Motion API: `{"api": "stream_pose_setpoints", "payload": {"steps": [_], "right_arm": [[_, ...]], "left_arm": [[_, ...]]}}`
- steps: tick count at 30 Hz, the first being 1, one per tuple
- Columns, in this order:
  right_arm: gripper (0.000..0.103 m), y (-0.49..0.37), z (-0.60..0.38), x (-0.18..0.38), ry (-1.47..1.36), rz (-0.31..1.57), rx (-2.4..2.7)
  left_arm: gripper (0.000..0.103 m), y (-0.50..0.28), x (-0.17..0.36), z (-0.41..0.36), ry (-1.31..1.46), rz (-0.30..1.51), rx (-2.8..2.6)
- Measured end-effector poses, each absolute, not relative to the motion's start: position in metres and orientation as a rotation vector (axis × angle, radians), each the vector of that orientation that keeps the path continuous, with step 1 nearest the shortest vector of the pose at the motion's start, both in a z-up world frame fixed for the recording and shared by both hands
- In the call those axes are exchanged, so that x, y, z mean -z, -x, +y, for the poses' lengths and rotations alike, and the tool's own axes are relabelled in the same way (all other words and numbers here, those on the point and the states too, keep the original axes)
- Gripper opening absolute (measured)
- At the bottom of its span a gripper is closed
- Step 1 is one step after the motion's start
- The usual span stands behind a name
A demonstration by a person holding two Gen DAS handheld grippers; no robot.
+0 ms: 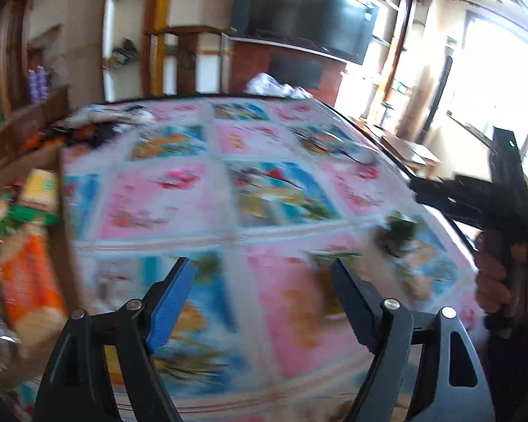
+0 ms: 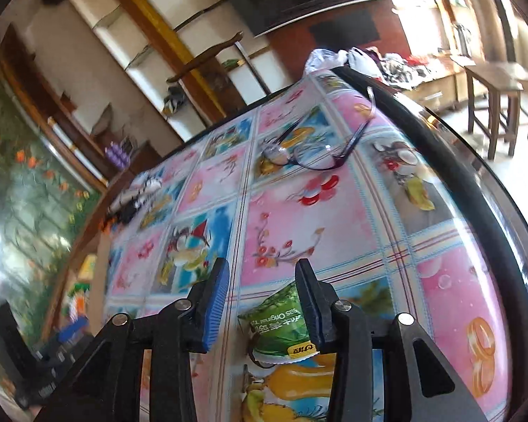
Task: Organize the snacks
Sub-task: 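Grasp a yellow-green snack bag with the left gripper while the right grasps a green pea bag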
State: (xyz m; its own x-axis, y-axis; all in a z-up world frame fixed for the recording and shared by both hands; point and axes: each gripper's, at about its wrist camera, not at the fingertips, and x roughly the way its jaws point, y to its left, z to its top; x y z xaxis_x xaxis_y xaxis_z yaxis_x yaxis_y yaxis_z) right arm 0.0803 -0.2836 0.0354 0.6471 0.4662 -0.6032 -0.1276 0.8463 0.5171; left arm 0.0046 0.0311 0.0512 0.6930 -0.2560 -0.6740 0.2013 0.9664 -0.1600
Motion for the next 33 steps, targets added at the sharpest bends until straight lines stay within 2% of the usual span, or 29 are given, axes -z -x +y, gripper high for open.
{"api": "stream_pose_setpoints", "payload": {"steps": [2, 10, 11, 13, 15, 23, 25, 27, 33], "right_arm": [[0.043, -0.08, -0.29, -0.038, -0.479, 0.796, -0.331], [0.045, -0.08, -0.287, -0.042, -0.423, 0.796, -0.274], [0.045, -0.079, -0.286, -0.044, -0.402, 0.788, -0.257], [0.045, -0.078, -0.287, -0.046, -0.389, 0.784, -0.25], [0.045, -0.079, -0.287, -0.046, -0.393, 0.787, -0.25], [0.046, -0.077, -0.274, -0.043, -0.332, 0.827, -0.27], [0.051, -0.077, -0.27, -0.04, -0.315, 0.838, -0.28], [0.061, -0.077, -0.264, -0.037, -0.286, 0.856, -0.299], [0.063, -0.073, -0.242, -0.028, -0.143, 0.904, -0.332]], "left_arm": [[0.086, -0.008, -0.046, 0.007, 0.032, 0.791, 0.277], [0.084, -0.026, -0.025, -0.046, -0.097, 0.863, 0.26], [0.08, -0.028, -0.023, -0.048, -0.105, 0.87, 0.256], [0.055, -0.032, -0.017, -0.053, -0.126, 0.895, 0.259], [0.043, -0.037, -0.008, -0.056, -0.129, 0.934, 0.262], [0.039, -0.041, -0.011, -0.037, -0.141, 0.903, 0.191], [0.038, -0.048, -0.011, -0.021, -0.125, 0.902, 0.147], [0.039, -0.052, -0.01, -0.007, -0.113, 0.897, 0.106], [0.038, -0.057, -0.009, 0.014, -0.077, 0.89, 0.081]]}}
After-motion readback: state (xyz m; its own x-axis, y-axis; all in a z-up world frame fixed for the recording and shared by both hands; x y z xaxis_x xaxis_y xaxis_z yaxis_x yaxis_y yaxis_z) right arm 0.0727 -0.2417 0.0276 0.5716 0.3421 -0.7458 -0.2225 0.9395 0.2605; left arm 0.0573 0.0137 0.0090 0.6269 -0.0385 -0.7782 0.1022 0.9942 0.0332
